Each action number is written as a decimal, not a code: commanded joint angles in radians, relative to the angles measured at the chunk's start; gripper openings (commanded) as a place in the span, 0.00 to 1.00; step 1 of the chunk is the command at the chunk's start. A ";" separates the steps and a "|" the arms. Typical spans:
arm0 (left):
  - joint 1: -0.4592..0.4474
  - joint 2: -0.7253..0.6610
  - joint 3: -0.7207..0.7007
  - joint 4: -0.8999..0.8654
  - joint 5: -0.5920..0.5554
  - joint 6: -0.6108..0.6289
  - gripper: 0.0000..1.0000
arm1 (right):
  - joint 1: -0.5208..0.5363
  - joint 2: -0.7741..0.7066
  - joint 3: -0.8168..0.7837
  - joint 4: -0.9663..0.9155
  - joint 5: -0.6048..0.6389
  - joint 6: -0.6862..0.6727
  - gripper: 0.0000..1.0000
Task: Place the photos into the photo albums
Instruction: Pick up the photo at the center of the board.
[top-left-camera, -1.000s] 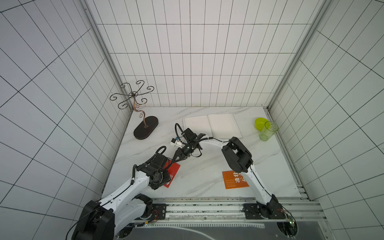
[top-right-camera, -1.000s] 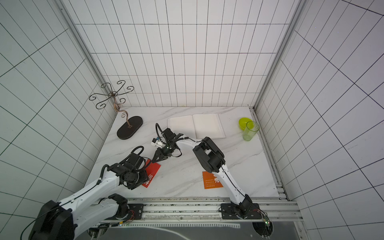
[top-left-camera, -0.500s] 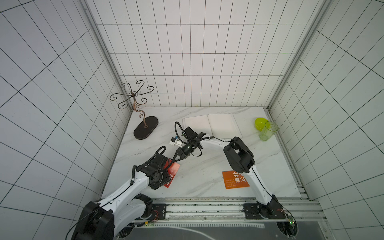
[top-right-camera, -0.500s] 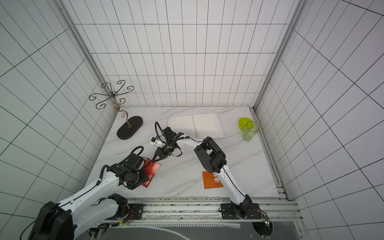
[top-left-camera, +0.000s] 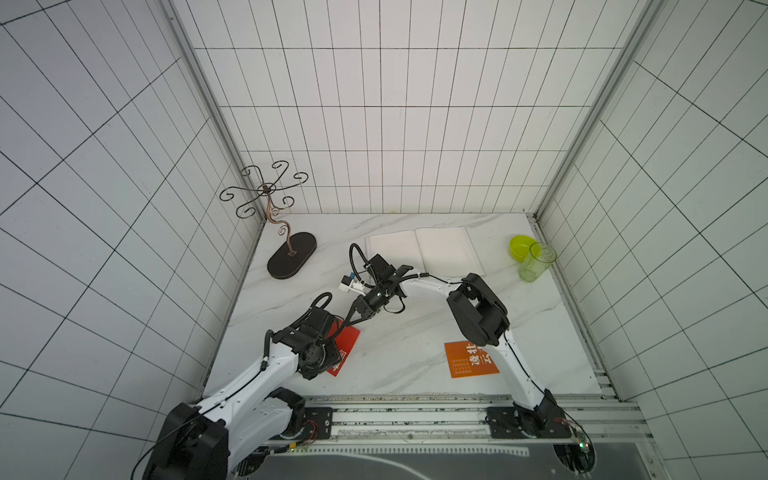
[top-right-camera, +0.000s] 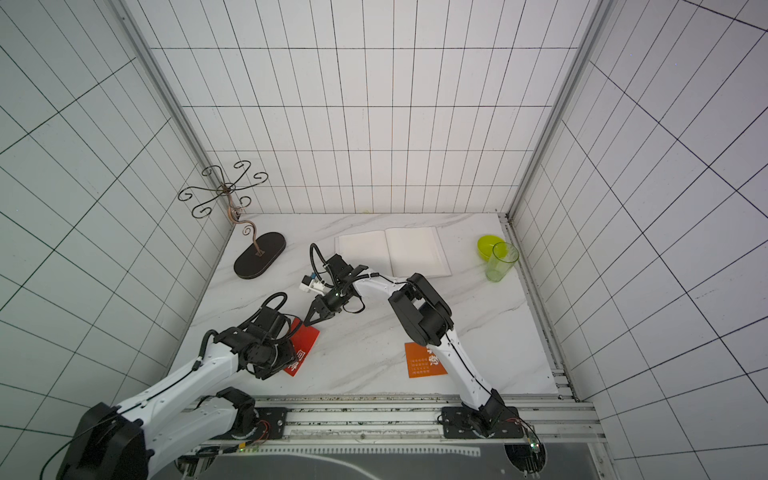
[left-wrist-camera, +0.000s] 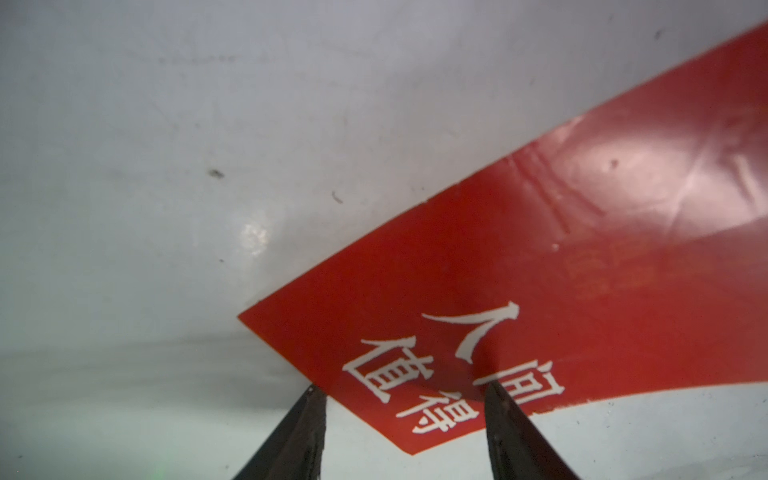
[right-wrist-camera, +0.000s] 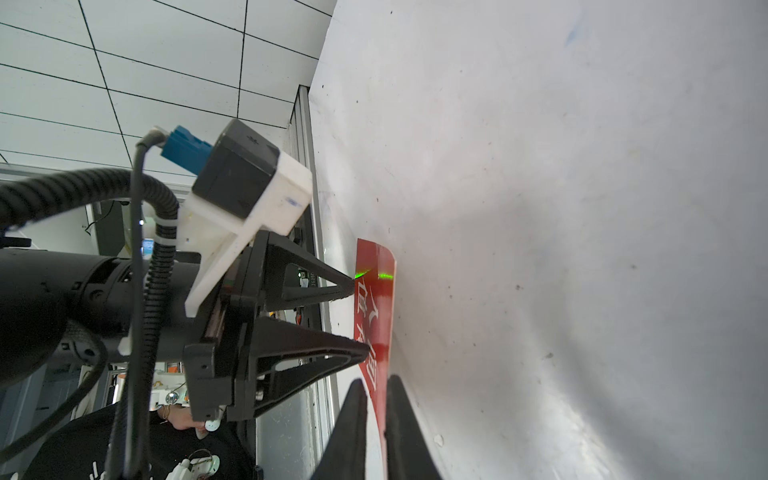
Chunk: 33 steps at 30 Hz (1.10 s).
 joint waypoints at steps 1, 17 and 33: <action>0.002 0.008 -0.019 0.024 0.015 -0.014 0.61 | 0.009 -0.014 -0.036 -0.034 -0.034 -0.039 0.15; 0.002 -0.002 -0.028 0.025 0.018 -0.016 0.61 | 0.023 0.019 -0.014 -0.042 -0.024 -0.037 0.16; 0.002 -0.093 0.005 0.005 -0.006 -0.023 0.60 | 0.019 -0.017 -0.018 -0.050 0.038 -0.051 0.00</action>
